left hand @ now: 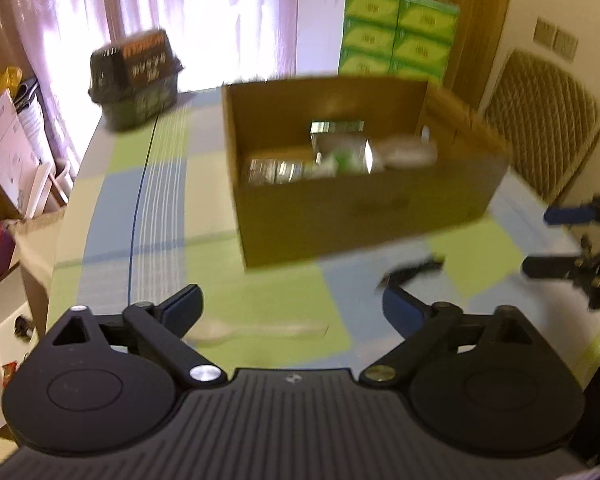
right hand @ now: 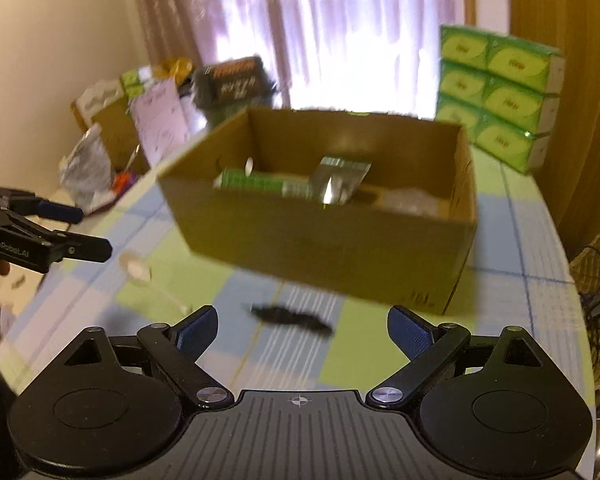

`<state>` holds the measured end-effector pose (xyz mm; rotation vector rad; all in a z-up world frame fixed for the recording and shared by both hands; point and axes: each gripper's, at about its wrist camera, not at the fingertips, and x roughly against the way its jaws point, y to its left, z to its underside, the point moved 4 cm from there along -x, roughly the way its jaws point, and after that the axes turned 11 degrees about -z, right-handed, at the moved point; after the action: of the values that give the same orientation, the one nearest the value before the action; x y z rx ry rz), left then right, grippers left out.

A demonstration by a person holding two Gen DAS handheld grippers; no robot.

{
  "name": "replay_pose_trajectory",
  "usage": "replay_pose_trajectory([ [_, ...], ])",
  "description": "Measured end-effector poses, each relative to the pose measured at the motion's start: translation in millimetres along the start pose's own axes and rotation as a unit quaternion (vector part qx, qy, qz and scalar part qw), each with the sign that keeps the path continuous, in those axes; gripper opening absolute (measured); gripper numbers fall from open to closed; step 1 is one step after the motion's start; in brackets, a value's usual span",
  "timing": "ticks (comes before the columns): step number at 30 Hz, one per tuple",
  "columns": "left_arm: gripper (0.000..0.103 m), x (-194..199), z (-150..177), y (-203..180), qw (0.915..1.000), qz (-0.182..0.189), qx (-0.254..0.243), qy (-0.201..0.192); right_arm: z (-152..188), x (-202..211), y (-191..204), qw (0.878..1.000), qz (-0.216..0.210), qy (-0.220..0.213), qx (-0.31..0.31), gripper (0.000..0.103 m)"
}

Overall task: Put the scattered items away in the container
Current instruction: 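Move both tools back toward the white spoon and black cable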

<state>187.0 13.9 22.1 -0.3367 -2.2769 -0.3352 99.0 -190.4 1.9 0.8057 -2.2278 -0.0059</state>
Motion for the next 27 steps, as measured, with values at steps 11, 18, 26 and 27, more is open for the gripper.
replay_pose_trajectory([
  [11,0.1,-23,41,25,0.9983,-0.008,0.032,0.049,18,-42,14,0.994,-0.03,0.058,0.087,0.097],
  [18,0.1,-38,39,25,0.997,-0.011,0.051,0.057,17,-75,9,0.986,-0.038,0.09,0.133,0.097],
  [26,0.1,-59,35,15,0.9955,-0.013,0.068,0.065,11,-107,-4,0.979,-0.039,0.118,0.163,0.077],
  [27,0.1,-62,34,14,0.9952,-0.013,0.072,0.065,11,-110,-5,0.978,-0.042,0.12,0.165,0.077],
])
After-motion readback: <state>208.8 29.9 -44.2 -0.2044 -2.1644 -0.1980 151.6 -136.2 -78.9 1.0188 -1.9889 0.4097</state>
